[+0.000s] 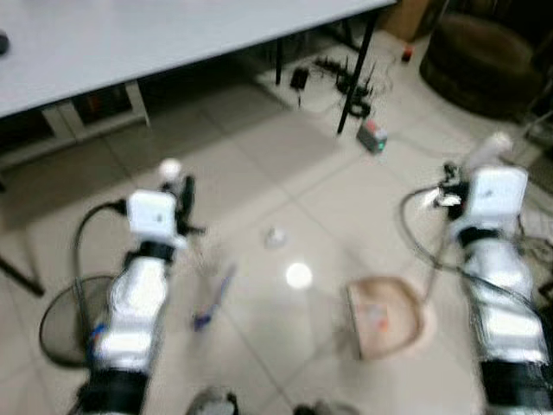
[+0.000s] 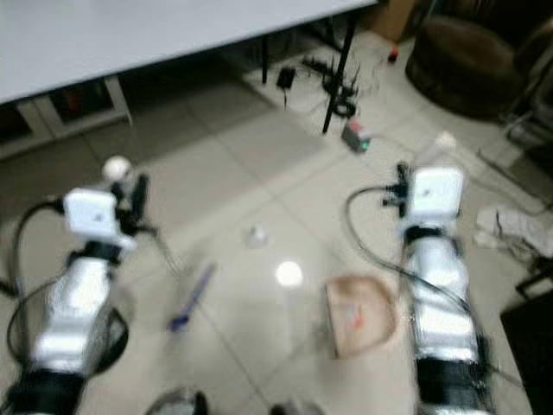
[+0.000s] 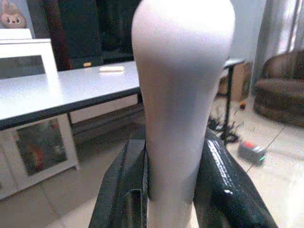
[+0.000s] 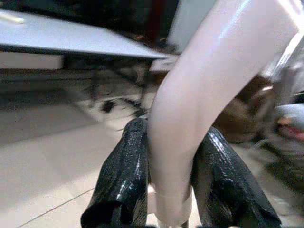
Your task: Sweep floor
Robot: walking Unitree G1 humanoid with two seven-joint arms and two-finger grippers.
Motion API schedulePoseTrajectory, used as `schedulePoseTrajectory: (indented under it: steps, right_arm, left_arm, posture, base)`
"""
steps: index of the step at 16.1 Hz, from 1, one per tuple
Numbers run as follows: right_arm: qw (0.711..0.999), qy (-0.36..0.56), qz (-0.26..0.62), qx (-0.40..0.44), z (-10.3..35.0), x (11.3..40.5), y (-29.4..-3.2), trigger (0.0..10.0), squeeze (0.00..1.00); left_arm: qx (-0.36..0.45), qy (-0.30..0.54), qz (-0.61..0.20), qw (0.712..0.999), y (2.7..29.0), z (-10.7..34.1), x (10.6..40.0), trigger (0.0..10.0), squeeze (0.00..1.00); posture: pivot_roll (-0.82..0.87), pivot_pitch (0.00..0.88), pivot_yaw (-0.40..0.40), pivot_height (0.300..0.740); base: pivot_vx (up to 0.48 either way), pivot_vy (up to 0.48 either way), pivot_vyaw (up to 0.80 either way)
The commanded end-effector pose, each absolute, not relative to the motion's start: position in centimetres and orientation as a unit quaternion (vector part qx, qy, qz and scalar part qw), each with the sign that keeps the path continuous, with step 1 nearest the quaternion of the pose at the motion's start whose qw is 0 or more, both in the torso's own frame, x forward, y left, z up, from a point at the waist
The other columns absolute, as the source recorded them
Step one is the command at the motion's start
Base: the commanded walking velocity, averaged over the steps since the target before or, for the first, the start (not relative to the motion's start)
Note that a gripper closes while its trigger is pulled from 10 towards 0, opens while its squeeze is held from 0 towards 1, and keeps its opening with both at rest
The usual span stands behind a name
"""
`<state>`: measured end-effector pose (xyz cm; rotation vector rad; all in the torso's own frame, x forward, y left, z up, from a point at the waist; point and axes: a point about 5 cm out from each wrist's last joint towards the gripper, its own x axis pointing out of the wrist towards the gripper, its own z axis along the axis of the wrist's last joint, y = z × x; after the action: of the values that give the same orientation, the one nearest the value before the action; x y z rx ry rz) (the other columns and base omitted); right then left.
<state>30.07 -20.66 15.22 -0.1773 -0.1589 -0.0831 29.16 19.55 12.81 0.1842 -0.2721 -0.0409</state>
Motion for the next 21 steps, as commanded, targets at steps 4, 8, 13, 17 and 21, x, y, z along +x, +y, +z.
schedulePoseTrajectory:
  steps: [4,8,13,17,21]
  right_arm:
    - [0.992,-0.086,-0.064,-0.061,15.3,30.0,-21.3,10.0,0.00]
    - [0.992,-0.091,-0.076,-0.048,14.8,30.2,-21.1,10.0,0.00]
    - [0.991,-0.096,-0.081,-0.035,14.6,30.3,-20.8,10.0,0.00]
    - [0.991,-0.098,-0.079,-0.034,14.4,30.3,-20.6,10.0,0.00]
    - [0.992,-0.092,-0.080,-0.031,14.4,30.4,-20.7,10.0,0.00]
  left_arm:
    - [0.100,-0.167,-0.037,0.980,19.0,14.8,29.5,10.0,0.00]
    - [0.101,-0.172,-0.053,0.978,18.7,15.0,29.7,10.0,0.00]
    - [0.100,-0.164,-0.054,0.980,18.8,14.6,29.5,10.0,0.00]
    - [0.102,-0.164,-0.058,0.980,18.7,14.7,29.7,10.0,0.00]
    - [0.098,-0.160,-0.062,0.980,18.3,14.4,29.7,10.0,0.00]
  posture:
    - [-0.04,0.127,0.017,0.740]
    - [-0.03,0.116,0.040,0.740]
    - [-0.03,0.108,0.038,0.740]
    - [-0.03,0.102,0.040,0.740]
    - [-0.03,0.105,0.033,0.740]
  base:
    - [0.480,0.000,0.00]
    - [0.480,0.000,0.00]
    - [0.480,0.000,0.00]
    - [0.480,0.000,0.00]
    - [0.480,0.000,-0.40]
